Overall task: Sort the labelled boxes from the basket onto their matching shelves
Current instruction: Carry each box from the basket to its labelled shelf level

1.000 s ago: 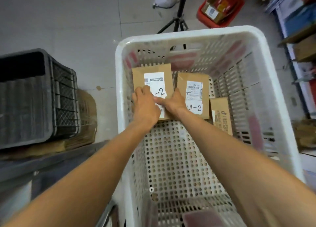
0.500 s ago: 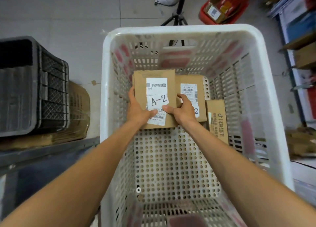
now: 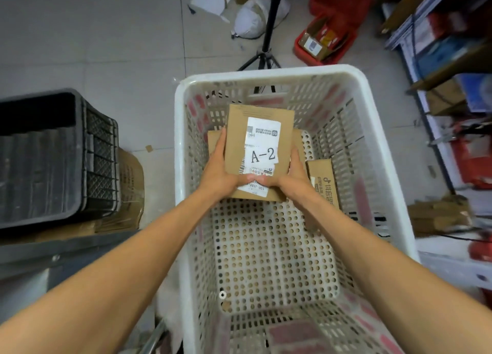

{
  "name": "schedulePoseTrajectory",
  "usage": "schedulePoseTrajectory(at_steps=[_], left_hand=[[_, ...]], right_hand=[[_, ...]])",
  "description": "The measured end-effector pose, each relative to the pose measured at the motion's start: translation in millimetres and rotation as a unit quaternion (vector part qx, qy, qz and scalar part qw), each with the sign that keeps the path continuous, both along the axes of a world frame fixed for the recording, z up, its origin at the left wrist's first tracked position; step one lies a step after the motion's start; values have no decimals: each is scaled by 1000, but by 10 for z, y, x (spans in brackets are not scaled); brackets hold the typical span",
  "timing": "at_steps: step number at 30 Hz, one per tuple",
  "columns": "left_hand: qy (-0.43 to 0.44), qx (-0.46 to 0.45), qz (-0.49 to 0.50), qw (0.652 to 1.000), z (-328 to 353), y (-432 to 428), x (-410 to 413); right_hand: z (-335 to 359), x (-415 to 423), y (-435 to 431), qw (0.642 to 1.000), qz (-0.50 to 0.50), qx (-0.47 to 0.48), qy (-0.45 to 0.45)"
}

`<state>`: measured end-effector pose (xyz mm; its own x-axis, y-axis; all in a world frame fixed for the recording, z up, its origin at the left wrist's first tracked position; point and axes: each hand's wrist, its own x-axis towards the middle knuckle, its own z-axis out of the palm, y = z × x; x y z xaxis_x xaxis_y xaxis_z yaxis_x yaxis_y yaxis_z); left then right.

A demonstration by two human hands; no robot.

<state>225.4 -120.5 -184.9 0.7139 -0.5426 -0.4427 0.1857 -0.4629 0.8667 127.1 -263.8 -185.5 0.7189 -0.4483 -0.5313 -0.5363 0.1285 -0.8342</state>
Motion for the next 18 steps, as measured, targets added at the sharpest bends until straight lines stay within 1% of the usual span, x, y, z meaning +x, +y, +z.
schedulePoseTrajectory(at_steps=[2,4,7,10,15,18], left_hand=[[-21,-11,-24,999,312,-48,-53],[-23,-24,-42,999,546,-100,-104],[-35,-54,-73,995,974,-152,-227],[-66,-77,-96,990,1360,-164,-372],[-126,-98,-96,983,1914,-7,-810],[-136,-103,-82,982,2183,175,-1236]], right_hand=[[335,-85,-39,999,-20,-28,-7],[582,-161,-73,998,-36,-53,-13],[1086,-348,-95,993,-61,-92,-39],[1521,-562,-70,988,-74,-122,-67],[2076,-1054,88,977,-44,-150,-144],[2401,-1471,248,971,-29,-156,-178]])
